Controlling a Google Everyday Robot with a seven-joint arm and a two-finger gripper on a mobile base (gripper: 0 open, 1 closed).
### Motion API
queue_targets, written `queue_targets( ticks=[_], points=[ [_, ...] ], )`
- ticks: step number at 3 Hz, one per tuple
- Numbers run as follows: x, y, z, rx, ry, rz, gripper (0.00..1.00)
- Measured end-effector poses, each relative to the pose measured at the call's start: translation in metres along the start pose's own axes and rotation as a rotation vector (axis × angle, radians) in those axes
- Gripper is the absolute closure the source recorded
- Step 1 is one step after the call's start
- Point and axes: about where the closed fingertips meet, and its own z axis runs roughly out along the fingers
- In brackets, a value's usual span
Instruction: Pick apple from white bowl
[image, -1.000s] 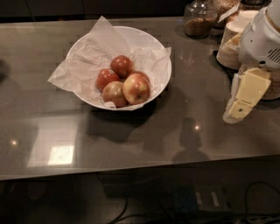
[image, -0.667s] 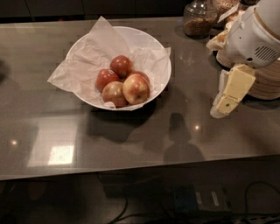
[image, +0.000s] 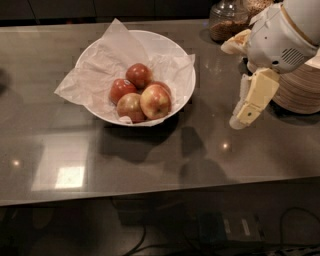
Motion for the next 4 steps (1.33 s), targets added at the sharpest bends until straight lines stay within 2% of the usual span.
queue_targets(
  ticks=[1,2,3,4],
  points=[
    [-0.005,-0.011,0.019,0.006,0.018,-0.034,0.0],
    [-0.017,-0.025,0.044,-0.022,-0.027,-0.057,0.0],
    [-0.028,-0.034,0.06,-0.043,-0.072,-0.066,0.16],
    [-0.036,-0.04,0.069,-0.064,-0.11,-0.066,0.14]
  ],
)
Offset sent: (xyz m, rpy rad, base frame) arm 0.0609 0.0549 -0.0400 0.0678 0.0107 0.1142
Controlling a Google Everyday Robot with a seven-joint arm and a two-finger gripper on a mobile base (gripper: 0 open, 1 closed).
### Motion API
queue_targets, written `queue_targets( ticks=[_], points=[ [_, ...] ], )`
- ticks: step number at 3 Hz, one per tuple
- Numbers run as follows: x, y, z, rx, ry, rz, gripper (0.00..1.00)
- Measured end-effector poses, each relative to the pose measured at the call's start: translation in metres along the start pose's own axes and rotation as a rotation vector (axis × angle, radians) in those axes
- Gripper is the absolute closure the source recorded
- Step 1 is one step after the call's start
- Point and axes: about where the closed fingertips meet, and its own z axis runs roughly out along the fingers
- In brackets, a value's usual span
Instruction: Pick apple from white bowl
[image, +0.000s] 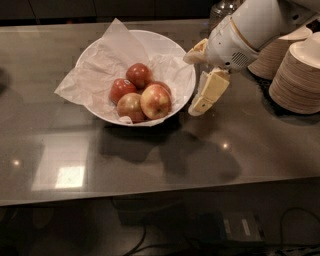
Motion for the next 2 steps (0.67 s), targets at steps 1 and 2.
queue_targets(
  ticks=[1,2],
  points=[
    [-0.008,-0.005,0.007,-0.019,-0.031,-0.005,0.12],
    [-0.025,-0.006,0.018,-0.061,-0.086,-0.031,0.2]
  ],
)
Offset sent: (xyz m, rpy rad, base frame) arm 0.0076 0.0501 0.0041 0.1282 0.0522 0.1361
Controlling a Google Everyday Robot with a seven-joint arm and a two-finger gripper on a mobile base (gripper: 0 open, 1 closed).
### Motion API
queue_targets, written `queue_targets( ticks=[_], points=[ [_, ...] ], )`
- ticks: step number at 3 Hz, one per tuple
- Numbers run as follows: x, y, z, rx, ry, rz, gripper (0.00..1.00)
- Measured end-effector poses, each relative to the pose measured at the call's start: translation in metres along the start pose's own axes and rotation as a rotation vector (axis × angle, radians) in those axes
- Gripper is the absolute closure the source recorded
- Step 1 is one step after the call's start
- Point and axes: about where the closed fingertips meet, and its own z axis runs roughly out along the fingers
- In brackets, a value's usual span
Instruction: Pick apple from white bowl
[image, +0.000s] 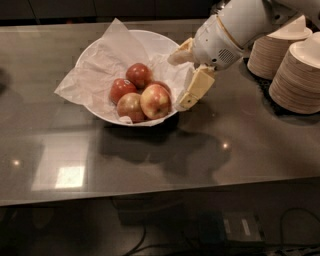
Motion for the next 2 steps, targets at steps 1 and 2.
queue_targets(
  ticks=[1,2],
  points=[
    [-0.015,0.0,0.006,-0.027,-0.036,-0.024,0.27],
    [-0.027,0.0,0.008,-0.043,-0.06,-0.045,0.27]
  ],
)
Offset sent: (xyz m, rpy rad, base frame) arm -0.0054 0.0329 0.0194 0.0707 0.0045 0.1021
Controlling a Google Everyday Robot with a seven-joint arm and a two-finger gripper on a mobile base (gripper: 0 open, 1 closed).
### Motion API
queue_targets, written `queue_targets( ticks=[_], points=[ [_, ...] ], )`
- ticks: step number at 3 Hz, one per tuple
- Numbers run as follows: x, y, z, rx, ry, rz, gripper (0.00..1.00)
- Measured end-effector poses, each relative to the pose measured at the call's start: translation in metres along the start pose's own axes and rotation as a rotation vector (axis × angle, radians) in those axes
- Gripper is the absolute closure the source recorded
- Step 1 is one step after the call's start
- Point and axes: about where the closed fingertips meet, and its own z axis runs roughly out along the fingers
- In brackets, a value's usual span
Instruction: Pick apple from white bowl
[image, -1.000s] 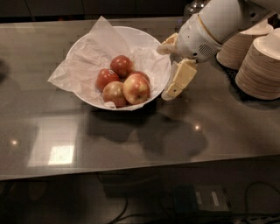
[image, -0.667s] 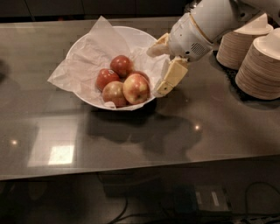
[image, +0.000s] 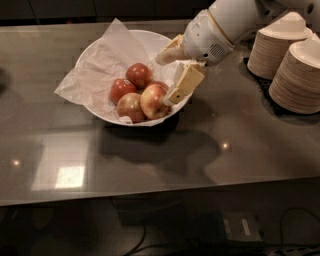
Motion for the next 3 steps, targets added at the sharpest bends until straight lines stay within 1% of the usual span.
queue_targets(
  ticks=[1,3],
  points=[
    [-0.001,0.0,0.003,-0.009,-0.003,-0.001,0.25],
    [0.012,-0.001,0.029,-0.071,0.008,0.043,0.26]
  ],
)
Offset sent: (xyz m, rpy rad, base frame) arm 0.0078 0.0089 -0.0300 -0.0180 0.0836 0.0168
